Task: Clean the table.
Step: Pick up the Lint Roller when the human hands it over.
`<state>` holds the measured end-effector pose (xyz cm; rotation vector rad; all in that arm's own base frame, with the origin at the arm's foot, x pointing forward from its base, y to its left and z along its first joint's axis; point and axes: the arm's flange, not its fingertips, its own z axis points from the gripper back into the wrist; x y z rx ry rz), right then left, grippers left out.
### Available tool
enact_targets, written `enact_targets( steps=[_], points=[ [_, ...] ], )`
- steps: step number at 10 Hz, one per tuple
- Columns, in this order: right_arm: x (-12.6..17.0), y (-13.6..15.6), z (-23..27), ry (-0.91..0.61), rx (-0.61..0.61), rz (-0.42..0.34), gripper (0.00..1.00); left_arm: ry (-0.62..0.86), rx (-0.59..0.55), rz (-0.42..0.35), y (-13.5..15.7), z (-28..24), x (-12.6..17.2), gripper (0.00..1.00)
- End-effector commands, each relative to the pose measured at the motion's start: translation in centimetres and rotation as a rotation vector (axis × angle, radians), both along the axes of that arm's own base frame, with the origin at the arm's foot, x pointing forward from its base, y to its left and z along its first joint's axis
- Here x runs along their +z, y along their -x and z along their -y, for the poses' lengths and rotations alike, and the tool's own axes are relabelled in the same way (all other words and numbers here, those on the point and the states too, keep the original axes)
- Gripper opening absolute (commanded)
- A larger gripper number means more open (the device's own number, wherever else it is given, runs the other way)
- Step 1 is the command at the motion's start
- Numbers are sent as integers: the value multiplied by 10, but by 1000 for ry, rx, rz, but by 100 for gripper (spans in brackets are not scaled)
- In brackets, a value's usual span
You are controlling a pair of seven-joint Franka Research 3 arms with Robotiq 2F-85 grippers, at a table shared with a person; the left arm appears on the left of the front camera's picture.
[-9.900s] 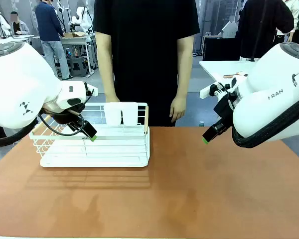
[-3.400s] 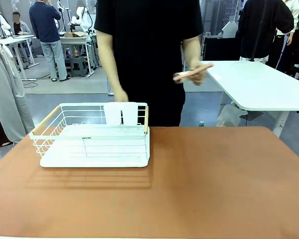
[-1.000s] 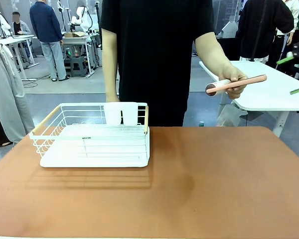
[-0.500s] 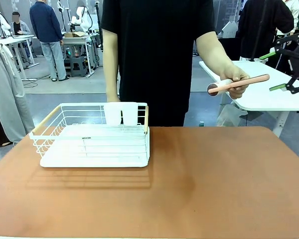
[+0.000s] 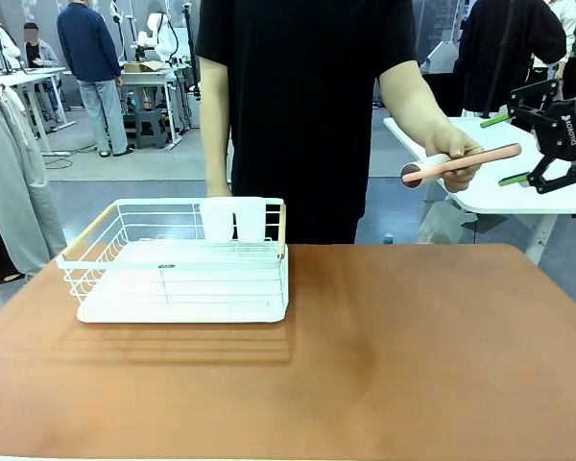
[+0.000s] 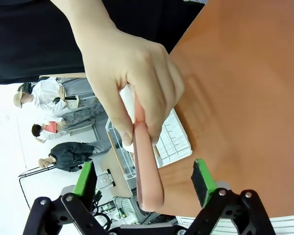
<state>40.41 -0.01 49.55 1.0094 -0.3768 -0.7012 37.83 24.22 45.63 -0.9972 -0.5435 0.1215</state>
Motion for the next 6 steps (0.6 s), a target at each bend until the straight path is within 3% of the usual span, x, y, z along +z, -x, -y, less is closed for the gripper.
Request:
enact_targets(
  steps=[1,6],
  points=[
    [-12,1,-6,7,-21,38,100,14,-2,11,1,-1,1,100],
    [-19,-4,-1,-11,-28,58,100,14,-2,11,1,-1,1,100]
  ],
)
